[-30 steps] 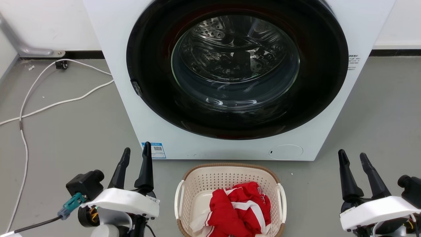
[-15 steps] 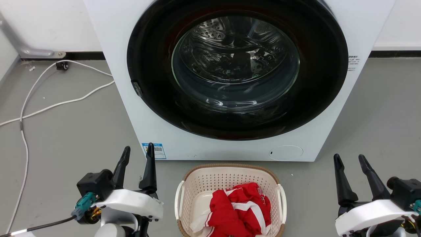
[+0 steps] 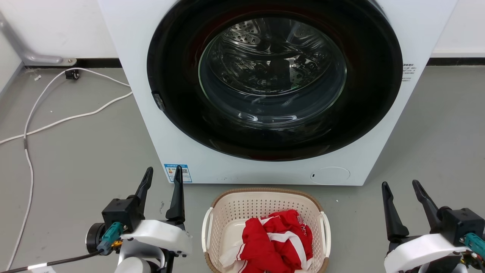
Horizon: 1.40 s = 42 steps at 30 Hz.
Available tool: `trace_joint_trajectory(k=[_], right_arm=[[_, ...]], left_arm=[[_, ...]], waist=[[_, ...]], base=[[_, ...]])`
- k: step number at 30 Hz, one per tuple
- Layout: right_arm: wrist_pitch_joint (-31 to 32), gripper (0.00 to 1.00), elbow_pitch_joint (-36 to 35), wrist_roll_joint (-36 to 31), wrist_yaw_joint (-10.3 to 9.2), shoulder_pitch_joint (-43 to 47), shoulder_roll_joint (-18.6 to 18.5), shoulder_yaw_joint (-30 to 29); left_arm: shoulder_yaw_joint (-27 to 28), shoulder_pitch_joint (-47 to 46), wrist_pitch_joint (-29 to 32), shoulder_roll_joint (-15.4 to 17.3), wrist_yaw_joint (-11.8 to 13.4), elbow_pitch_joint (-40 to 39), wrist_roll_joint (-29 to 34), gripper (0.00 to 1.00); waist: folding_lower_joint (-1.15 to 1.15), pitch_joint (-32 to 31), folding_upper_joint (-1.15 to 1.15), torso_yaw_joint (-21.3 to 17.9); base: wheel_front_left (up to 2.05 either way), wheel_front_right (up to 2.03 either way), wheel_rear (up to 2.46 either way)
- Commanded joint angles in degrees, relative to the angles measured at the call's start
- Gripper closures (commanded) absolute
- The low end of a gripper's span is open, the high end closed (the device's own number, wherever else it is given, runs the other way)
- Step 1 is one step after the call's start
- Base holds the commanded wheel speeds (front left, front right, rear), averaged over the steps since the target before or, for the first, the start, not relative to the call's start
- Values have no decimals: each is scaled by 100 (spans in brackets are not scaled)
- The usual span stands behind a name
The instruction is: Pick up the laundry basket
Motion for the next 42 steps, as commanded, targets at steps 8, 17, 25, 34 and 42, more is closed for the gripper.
trace_joint_trajectory(k=[8,17,25,34,42], right_arm=[[-98,0,-101,-452,-2,52,23,21],[-174,0,-147,-848,-2,84,27,21],[-267,0,-162,-1051,-3,114,31,-6],[-311,0,-133,-1115,-3,123,32,-37],[-322,0,-110,-1047,-3,93,32,-55]], left_arm=[[-36,-105,-126,38,71,32,412,0],[-74,-92,-219,45,117,51,767,0],[-116,-85,-308,40,149,73,1061,0],[-130,-99,-341,34,163,102,1168,0],[-114,-120,-341,49,143,142,1148,0]], waist=[[0,5,0,7],[0,10,0,1],[0,-4,0,18],[0,-10,0,57],[0,14,0,68]], base=[[0,0,0],[0,0,0],[0,0,0],[0,0,0],[0,0,0]])
